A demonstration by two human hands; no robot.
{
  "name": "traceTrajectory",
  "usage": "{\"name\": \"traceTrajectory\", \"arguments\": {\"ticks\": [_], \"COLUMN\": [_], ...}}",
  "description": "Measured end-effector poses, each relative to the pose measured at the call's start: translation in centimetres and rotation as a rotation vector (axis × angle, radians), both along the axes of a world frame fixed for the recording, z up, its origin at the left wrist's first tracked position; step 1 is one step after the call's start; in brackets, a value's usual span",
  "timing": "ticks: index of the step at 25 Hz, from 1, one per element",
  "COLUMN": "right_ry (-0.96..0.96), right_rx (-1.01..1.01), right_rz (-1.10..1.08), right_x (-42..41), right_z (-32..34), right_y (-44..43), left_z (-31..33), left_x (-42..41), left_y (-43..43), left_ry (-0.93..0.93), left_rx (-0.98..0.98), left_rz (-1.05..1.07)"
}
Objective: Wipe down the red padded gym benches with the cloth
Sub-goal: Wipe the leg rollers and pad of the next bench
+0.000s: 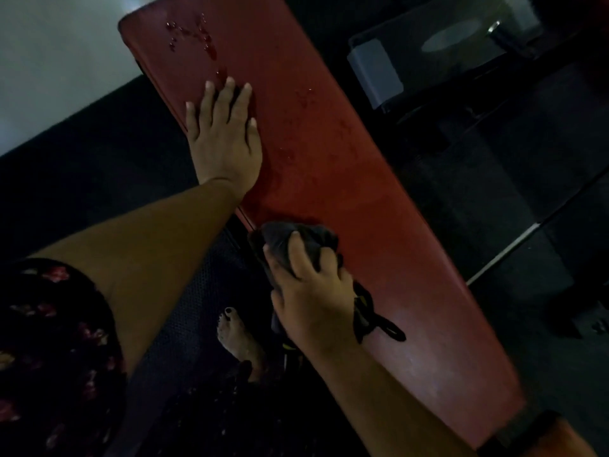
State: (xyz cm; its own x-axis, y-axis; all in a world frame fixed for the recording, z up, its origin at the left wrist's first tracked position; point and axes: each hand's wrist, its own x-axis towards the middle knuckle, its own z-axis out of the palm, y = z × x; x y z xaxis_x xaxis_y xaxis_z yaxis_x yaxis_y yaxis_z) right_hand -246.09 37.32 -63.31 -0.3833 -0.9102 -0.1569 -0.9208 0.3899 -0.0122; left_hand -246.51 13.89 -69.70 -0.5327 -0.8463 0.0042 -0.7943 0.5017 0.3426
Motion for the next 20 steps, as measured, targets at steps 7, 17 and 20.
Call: {"name": "traceTrajectory", "arguments": {"ticks": [7, 17, 20], "right_ry": [-0.098, -0.085, -0.044], "right_rx": [-0.050, -0.100, -0.057], "right_rz": [0.256, -0.245, -0.500], "right_x": [-4.0, -17.4, -18.2], "right_z": [-0.1, 0.3, -0.5], "right_y": [-4.5, -4.0, -6.7], "left_z": [-0.2, 0.1, -0.1], "left_x": [0.3, 0.2, 0.1], "left_y": [-0.3, 0.2, 0.0], "left_ry": [0.026, 0.055, 0.083], "left_rx": [0.020, -0.029, -0.046], "left_rz": [0.013, 0.001, 0.010]}}
